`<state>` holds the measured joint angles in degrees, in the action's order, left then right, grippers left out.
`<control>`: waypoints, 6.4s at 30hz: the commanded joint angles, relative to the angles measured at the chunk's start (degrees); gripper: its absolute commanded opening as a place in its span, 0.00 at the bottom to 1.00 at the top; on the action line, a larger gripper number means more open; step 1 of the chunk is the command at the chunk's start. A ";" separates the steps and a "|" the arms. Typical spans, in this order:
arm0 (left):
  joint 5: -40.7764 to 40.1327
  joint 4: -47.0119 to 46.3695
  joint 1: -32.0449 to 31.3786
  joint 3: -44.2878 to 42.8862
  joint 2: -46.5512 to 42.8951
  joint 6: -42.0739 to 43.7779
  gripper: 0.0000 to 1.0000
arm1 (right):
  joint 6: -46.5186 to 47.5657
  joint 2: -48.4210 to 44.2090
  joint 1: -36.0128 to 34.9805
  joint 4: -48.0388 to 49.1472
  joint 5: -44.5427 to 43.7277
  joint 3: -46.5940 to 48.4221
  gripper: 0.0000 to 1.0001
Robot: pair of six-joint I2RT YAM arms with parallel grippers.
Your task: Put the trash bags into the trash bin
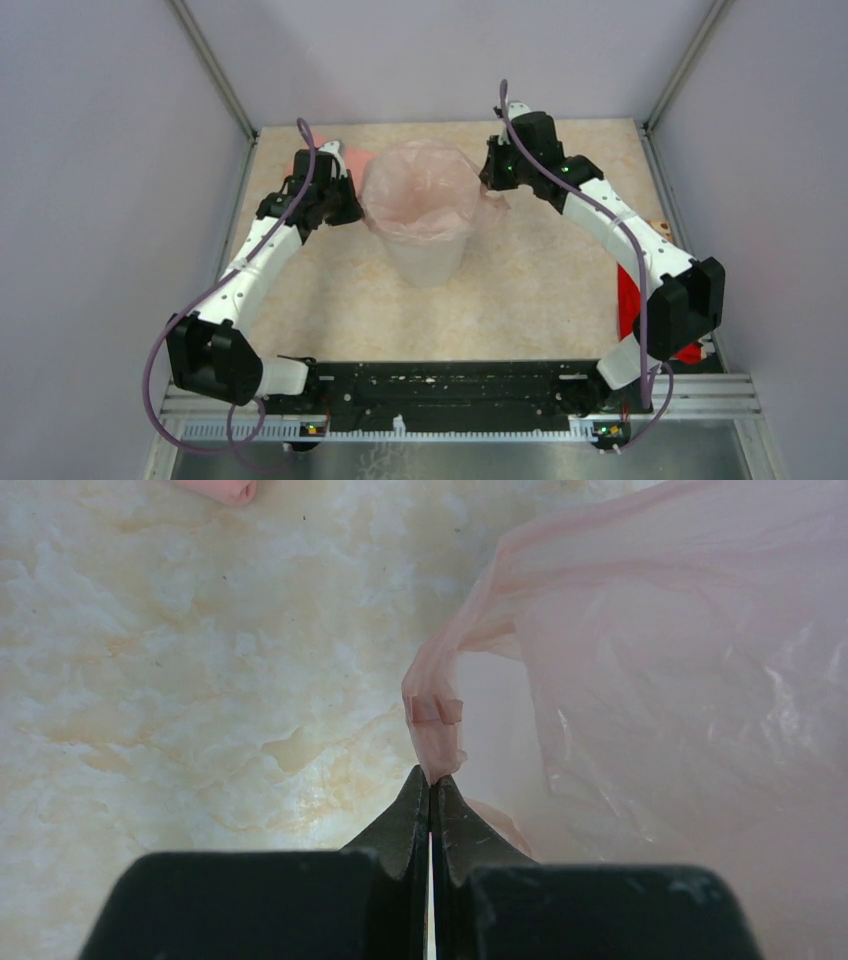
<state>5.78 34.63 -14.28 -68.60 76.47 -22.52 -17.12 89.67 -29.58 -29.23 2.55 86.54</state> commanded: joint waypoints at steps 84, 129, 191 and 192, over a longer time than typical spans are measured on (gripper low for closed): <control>-9.98 -7.05 -15.90 11.49 -1.39 -11.78 0.00 | -8.47 -17.88 10.29 9.51 3.85 -33.07 0.04; -6.40 -18.66 -13.72 21.00 12.61 -14.65 0.00 | -4.65 -3.40 10.29 24.24 -2.28 -44.25 0.00; -1.84 -10.26 -13.11 11.12 -2.26 -7.97 0.40 | 3.87 7.44 -15.24 -24.86 -11.53 25.71 0.76; -1.76 -10.35 -13.08 11.26 -2.35 -7.97 0.40 | 3.87 7.87 -15.23 -24.59 -10.99 25.10 0.75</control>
<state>2.76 26.96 -27.53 -56.36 76.31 -31.11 -14.28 96.38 -44.01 -52.62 -9.06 109.95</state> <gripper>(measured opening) 0.400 0.768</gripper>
